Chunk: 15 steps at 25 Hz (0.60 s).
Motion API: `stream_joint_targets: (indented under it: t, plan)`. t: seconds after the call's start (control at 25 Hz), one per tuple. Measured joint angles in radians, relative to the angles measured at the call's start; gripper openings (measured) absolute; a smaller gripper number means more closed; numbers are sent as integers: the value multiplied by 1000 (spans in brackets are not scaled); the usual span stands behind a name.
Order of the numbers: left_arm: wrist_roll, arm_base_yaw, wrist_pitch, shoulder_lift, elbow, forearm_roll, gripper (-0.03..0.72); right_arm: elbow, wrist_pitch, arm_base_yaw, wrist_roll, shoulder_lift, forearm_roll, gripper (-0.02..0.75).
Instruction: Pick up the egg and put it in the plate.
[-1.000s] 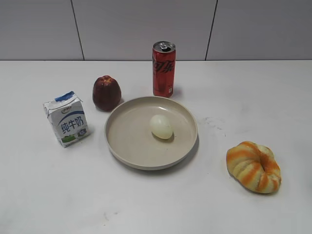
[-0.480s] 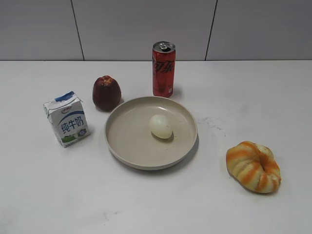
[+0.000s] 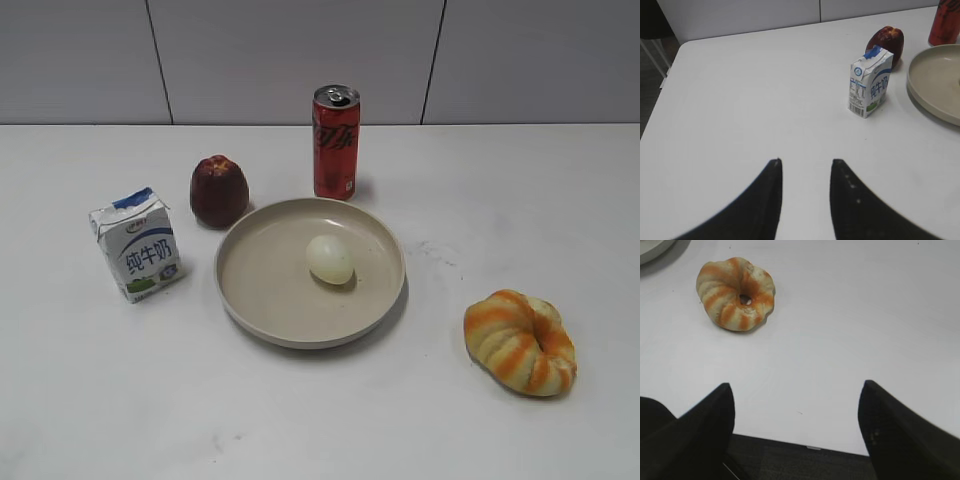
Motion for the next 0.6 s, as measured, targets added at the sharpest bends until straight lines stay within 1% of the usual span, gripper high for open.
stream_joint_targets:
  t: [0.16, 0.6]
  plan:
    - [0, 0, 0, 0, 0, 0, 239, 24, -50, 0, -8, 0, 10, 589]
    - [0, 0, 0, 0, 0, 0, 239, 25, -57, 0, -21, 0, 26, 589]
